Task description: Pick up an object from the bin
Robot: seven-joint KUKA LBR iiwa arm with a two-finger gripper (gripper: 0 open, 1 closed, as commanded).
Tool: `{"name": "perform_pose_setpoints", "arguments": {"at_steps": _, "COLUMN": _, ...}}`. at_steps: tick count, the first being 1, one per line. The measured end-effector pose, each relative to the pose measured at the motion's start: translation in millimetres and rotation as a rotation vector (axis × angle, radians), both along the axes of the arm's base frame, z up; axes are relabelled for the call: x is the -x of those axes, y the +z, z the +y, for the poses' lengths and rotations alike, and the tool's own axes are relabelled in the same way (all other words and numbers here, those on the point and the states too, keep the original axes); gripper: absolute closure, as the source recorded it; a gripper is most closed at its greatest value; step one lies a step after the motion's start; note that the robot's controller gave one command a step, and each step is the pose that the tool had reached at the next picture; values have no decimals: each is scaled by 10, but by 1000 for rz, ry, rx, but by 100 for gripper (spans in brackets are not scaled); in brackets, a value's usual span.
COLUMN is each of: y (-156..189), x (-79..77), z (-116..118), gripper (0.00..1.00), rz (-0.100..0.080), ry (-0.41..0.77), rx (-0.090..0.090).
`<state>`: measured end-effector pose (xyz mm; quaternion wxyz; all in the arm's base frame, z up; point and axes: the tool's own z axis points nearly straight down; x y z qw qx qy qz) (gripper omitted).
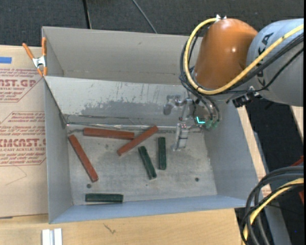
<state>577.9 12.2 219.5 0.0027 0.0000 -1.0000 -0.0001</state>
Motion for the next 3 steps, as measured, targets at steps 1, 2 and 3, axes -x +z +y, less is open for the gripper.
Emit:
{"name": "perform_pose_setpoints", "arguments": {"at_steps": 1, "y": 43, "x": -16, "z": 0, "gripper": 0, "rz": -8, "ry": 0, "rx": 0}}
{"name": "perform_pose_setpoints", "arguments": {"at_steps": 2, "y": -346, "x": -2, "z": -26, "gripper": 0, "rz": -12, "ry": 100, "rx": 0}}
{"name": "perform_pose_setpoints", "arguments": {"at_steps": 3, "y": -973, "x": -51, "z": -89, "gripper": 0, "rz": -11, "ry": 45, "rx": -1}}
